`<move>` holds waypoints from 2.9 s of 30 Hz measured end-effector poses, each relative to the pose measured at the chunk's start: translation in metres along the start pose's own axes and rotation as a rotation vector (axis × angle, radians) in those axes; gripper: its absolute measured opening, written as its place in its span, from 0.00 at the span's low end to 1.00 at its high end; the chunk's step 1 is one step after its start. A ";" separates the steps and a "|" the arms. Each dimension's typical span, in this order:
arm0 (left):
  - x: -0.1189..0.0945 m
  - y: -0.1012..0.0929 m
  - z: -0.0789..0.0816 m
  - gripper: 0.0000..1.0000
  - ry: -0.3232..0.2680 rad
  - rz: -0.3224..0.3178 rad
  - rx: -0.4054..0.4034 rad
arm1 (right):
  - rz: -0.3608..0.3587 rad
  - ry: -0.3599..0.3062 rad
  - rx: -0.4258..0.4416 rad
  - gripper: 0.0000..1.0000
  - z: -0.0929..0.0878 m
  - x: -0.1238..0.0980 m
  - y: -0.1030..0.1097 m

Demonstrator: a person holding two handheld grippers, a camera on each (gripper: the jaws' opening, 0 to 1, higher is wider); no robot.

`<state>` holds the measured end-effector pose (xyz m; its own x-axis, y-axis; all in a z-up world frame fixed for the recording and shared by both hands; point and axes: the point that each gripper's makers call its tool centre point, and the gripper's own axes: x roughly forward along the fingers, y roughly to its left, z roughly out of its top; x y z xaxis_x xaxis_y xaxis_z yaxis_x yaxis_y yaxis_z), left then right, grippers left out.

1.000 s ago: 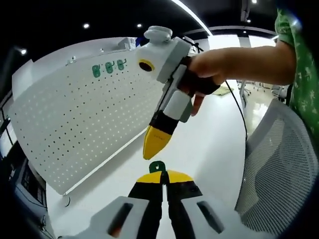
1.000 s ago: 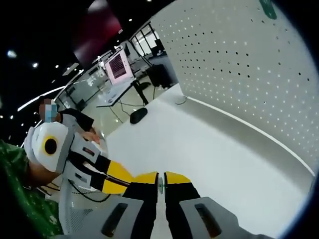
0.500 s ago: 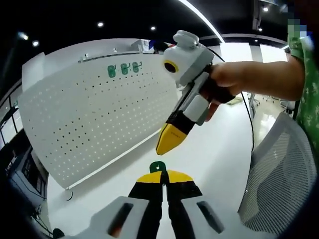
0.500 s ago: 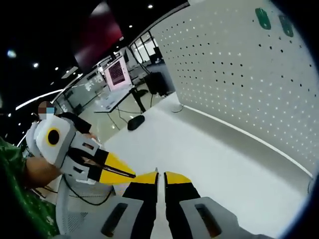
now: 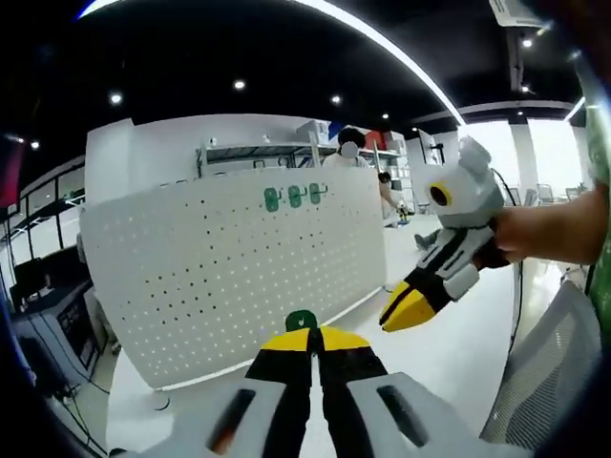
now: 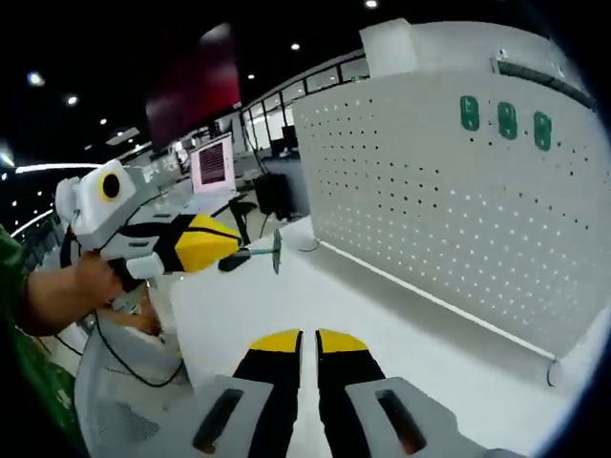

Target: Insert the hook assembly into the mounting plate slot until the hook locks in place.

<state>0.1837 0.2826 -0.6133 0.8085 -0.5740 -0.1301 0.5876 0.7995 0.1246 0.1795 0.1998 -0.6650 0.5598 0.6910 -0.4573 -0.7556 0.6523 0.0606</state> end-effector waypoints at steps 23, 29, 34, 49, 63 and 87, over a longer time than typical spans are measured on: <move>-0.003 -0.007 0.076 0.01 -0.191 0.006 -0.068 | -0.025 -0.290 -0.169 0.11 0.103 -0.007 0.014; -0.005 -0.009 0.077 0.01 -0.195 0.003 -0.072 | -0.006 -0.294 -0.177 0.10 0.108 -0.002 0.016; -0.005 -0.011 0.078 0.01 -0.196 -0.001 -0.079 | 0.011 -0.308 -0.163 0.09 0.112 -0.002 0.017; -0.008 -0.015 0.082 0.01 -0.201 -0.014 -0.085 | 0.059 -0.329 -0.117 0.02 0.113 -0.004 0.022; -0.008 -0.016 0.080 0.10 -0.183 0.007 -0.022 | 0.082 -0.327 -0.065 0.00 0.111 -0.005 0.024; 0.005 -0.009 0.072 0.05 -0.114 0.066 0.030 | 0.104 -0.341 -0.052 0.00 0.114 -0.008 0.034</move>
<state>0.1852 0.2595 -0.5441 0.8431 -0.5377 -0.0080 0.5320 0.8318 0.1586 0.1880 0.2516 -0.5582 0.5540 0.8226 -0.1278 -0.8256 0.5626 0.0423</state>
